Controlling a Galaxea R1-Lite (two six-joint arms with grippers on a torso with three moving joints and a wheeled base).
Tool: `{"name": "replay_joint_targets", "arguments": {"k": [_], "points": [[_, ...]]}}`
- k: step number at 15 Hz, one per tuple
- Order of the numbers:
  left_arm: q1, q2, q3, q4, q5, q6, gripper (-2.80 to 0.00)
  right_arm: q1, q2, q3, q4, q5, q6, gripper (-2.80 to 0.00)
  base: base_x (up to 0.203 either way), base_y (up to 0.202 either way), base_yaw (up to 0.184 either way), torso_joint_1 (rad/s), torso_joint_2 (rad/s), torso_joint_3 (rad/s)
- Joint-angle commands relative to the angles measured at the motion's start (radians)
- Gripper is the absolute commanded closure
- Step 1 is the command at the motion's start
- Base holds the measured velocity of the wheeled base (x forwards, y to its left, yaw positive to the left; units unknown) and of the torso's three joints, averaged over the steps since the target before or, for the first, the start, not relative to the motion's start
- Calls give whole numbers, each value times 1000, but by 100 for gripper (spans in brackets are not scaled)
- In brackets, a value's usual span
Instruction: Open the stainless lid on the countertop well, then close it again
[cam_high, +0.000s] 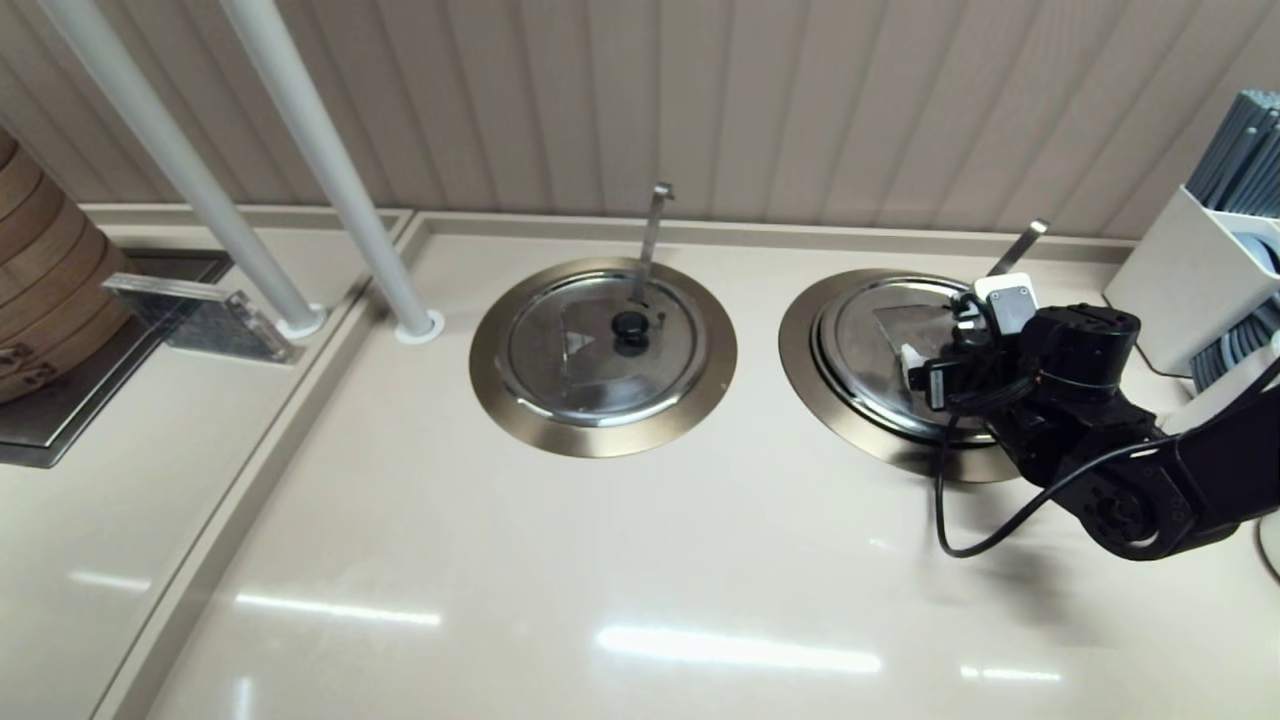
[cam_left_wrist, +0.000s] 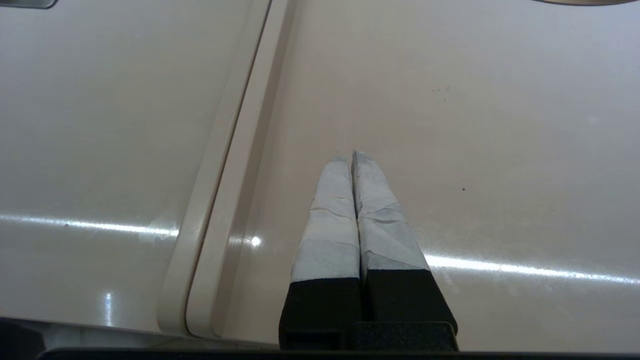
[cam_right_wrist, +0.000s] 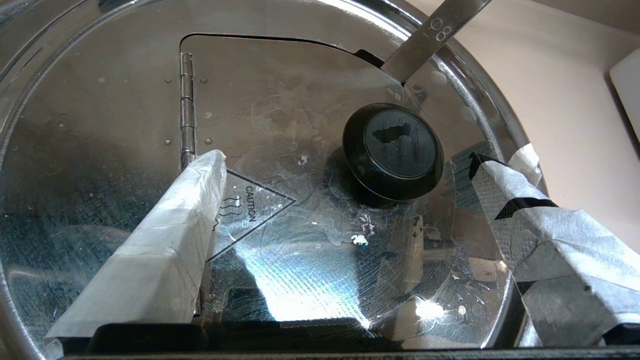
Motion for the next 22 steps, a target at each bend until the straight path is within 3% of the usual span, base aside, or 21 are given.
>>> {"name": "replay_joint_targets", "arguments": {"k": [1, 9, 13, 22], "points": [[0, 1, 0, 0, 0, 0, 0, 1, 5, 6, -2, 0, -2, -280, 0, 0, 0, 0, 0, 0], [0, 1, 0, 0, 0, 0, 0, 62, 11, 2, -8, 0, 73, -280, 0, 0, 0, 0, 0, 0], [0, 1, 0, 0, 0, 0, 0, 62, 7, -2, -8, -2, 73, -280, 0, 0, 0, 0, 0, 0], [0, 1, 0, 0, 0, 0, 0, 42, -270, -29, 143, 3, 75, -280, 0, 0, 0, 0, 0, 0]]}}
